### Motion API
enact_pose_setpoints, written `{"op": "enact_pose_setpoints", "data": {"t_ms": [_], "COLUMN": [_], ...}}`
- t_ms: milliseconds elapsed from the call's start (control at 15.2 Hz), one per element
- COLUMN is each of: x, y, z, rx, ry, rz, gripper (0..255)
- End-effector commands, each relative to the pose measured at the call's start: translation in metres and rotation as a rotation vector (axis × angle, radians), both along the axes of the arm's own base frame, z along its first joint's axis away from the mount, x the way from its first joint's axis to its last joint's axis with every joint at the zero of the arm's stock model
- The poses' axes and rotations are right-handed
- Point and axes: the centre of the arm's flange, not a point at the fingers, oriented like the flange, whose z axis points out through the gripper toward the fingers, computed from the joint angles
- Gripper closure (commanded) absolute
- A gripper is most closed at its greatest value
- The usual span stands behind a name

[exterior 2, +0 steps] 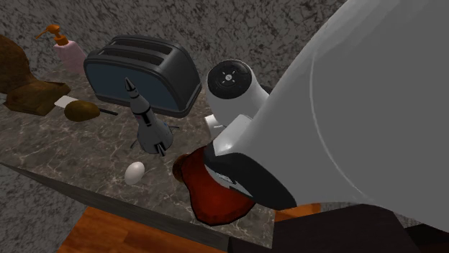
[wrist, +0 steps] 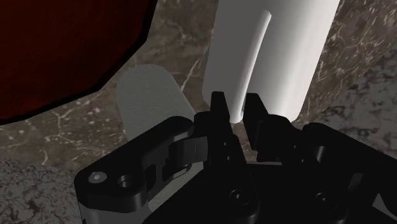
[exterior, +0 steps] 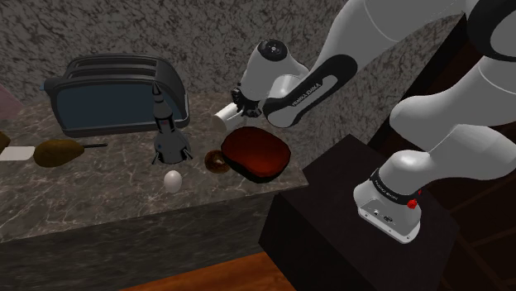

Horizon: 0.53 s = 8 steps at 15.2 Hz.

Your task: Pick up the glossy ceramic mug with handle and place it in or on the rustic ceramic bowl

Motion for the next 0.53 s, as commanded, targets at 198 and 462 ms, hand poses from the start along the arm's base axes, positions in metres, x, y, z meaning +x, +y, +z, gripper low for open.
{"op": "enact_pose_setpoints", "data": {"t_ms": [198,462], "x": [0.000,0.000], "y": [0.000,0.000], "z": [0.026,0.047], "rx": [0.000,0.000], "ry": [0.000,0.000], "rz": [0.000,0.000], "gripper": [255,255]}}
